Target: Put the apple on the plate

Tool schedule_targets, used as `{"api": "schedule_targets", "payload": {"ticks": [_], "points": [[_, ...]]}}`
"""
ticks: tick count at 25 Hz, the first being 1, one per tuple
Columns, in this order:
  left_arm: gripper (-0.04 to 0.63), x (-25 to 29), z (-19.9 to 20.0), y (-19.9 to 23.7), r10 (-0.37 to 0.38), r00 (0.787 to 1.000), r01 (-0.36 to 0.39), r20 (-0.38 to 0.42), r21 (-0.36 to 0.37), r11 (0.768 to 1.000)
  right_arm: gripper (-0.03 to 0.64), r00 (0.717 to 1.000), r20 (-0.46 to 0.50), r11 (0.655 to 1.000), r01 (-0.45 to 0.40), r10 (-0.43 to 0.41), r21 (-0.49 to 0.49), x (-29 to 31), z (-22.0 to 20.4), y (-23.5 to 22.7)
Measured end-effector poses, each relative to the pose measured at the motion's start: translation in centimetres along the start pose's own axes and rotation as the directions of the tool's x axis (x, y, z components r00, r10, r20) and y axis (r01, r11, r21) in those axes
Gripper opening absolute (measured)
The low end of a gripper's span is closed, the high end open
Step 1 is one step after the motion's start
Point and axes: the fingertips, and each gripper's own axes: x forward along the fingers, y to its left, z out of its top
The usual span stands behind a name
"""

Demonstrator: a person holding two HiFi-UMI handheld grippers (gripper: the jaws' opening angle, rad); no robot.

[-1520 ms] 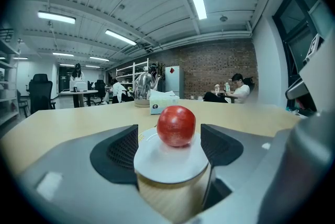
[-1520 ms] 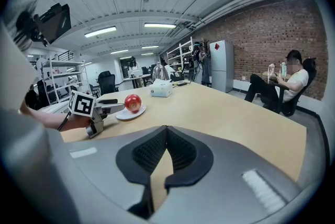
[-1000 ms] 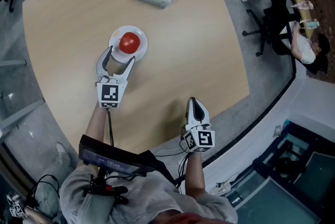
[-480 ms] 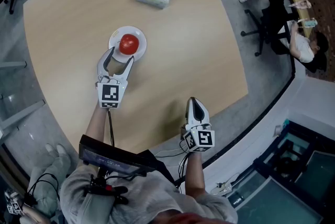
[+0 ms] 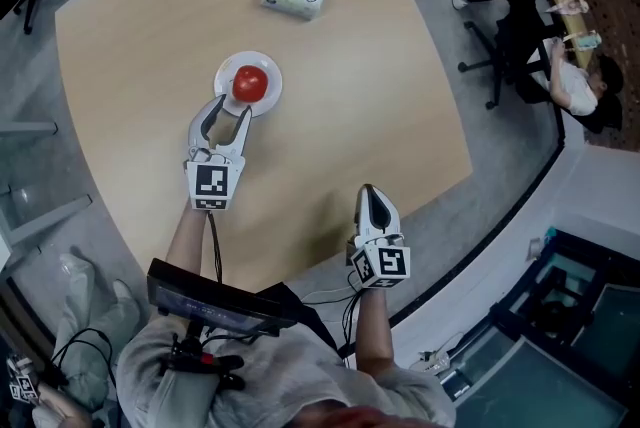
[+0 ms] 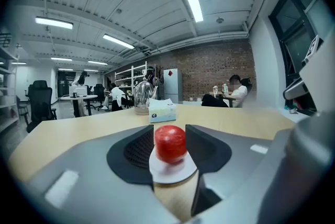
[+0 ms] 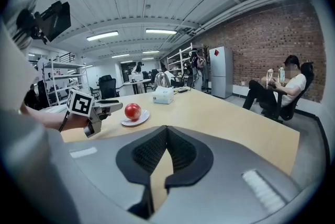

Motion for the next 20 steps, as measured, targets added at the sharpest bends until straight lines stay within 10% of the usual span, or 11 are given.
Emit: {"api": "schedule_targets", "payload": {"ticks": [20], "points": [[0.117, -10.4, 5.8, -0.9, 0.049, 0.998, -0.050, 0.031, 0.025, 0.998, 0.006, 0.995, 0.100, 0.999, -0.022, 0.024, -0.025, -5.4, 3.2, 3.0]]}}
